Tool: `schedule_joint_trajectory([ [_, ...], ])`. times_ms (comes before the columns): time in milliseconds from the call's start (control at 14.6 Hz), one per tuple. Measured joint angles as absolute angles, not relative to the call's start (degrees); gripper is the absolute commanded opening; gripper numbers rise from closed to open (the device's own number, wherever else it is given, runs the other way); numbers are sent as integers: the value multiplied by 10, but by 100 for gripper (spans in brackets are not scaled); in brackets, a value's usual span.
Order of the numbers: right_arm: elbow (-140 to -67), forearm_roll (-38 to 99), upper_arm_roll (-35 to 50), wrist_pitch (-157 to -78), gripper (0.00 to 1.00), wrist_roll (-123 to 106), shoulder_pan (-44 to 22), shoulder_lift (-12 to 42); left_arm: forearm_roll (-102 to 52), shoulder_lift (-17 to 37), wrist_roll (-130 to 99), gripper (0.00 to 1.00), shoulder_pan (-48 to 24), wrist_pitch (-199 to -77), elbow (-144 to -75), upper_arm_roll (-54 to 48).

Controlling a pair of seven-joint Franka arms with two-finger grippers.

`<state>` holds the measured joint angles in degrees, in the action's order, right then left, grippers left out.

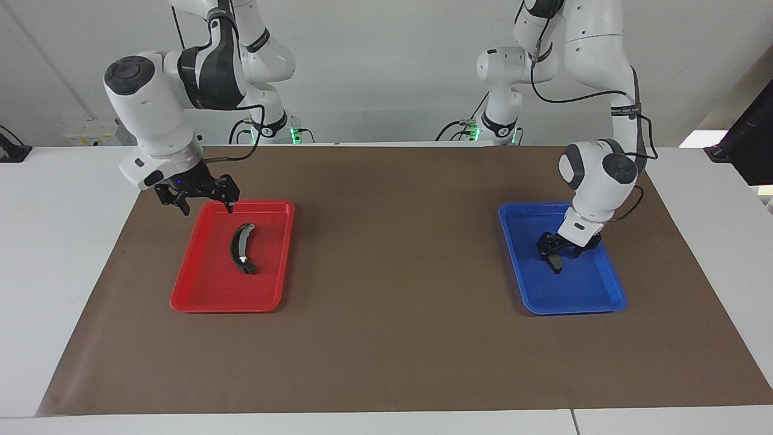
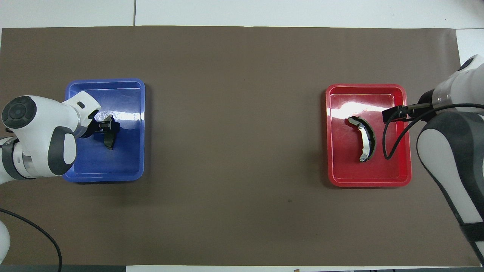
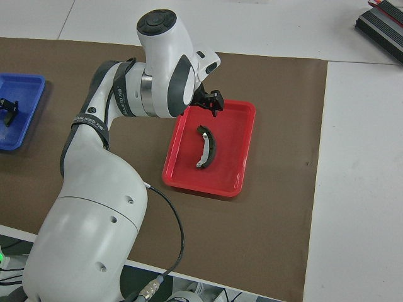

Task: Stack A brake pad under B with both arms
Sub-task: 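Grasp the curved pad with the right gripper while the left gripper lifts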

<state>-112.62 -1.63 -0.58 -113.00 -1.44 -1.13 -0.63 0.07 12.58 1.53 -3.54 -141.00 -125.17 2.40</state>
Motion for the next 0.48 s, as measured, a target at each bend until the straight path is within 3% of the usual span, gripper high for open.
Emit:
schedule_joint_trajectory([
  [137, -1178, -16, -6, -1189, 100, -25, -12, -4, 0, 123, 15, 38, -36, -1407, -1250, 23],
  [206, -1205, -16, -6, -1221, 100, -37, -12, -3, 0, 121, 15, 35, -37, -1405, -1250, 23],
  [480, -1282, -16, -6, -1323, 100, -60, -11, 4, 0, 114, 15, 38, -44, -1389, -1247, 23],
])
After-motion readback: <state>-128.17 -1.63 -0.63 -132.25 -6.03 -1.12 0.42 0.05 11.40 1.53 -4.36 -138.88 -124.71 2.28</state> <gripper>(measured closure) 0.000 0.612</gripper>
